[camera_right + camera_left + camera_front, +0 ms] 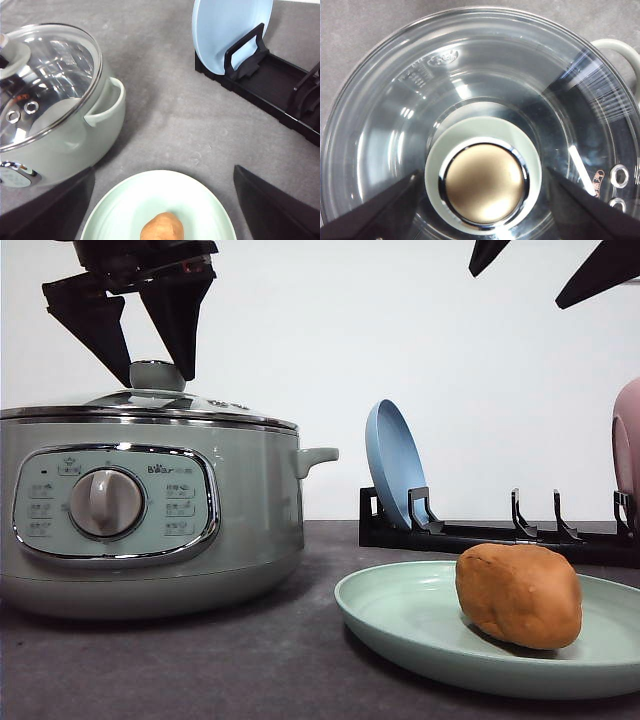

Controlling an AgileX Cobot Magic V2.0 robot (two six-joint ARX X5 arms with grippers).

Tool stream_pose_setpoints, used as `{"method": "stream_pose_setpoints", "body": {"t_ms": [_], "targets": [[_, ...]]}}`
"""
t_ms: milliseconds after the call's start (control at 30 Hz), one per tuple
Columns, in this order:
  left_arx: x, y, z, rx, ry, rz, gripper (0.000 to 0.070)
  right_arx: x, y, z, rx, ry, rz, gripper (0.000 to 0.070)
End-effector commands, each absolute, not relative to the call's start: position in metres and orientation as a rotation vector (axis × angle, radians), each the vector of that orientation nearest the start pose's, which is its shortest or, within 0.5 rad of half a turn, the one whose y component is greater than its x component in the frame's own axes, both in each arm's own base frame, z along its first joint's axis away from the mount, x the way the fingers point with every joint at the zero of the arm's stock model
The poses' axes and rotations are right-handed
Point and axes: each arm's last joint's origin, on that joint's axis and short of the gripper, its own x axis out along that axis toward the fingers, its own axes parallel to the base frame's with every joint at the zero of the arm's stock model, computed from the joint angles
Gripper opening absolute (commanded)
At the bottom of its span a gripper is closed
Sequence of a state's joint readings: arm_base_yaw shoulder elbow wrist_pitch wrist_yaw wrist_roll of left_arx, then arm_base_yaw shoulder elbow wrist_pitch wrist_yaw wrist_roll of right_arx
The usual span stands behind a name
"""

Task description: Transfer potato from steamer to green plate

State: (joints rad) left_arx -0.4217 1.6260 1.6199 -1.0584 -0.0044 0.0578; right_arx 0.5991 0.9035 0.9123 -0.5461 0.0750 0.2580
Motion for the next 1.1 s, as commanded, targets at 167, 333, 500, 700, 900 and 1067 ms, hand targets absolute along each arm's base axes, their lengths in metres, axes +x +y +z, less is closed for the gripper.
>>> {"method": "stream_pose_setpoints", "body": {"t_ms": [167,333,500,700,900,1067], "targets": [[0.283,-0.129,0.368,0.262,0.944,-0.414,0.0515,0.152,0.103,0.327,0.055,0.575,0.470,0.0560],[0.262,-0.120,0.389,0.214,0.884,-0.431,0.0510,0.151,0.105,0.326,0.052,0.592,0.532,0.0559],[0.236,-0.111,0.408,0.162,0.849,-0.530,0.0508,0.148,0.105,0.322,0.053,0.649,0.599,0.0559],[0.209,-0.103,0.422,0.097,0.843,-0.671,0.0503,0.143,0.106,0.318,0.068,0.727,0.699,0.0559],[0.191,-0.098,0.429,0.056,0.849,-0.760,0.0336,0.140,0.107,0.317,0.086,0.772,0.768,0.0558],[0.186,-0.096,0.431,0.054,0.845,-0.765,0.0031,0.139,0.106,0.315,0.085,0.795,0.773,0.0200]]}}
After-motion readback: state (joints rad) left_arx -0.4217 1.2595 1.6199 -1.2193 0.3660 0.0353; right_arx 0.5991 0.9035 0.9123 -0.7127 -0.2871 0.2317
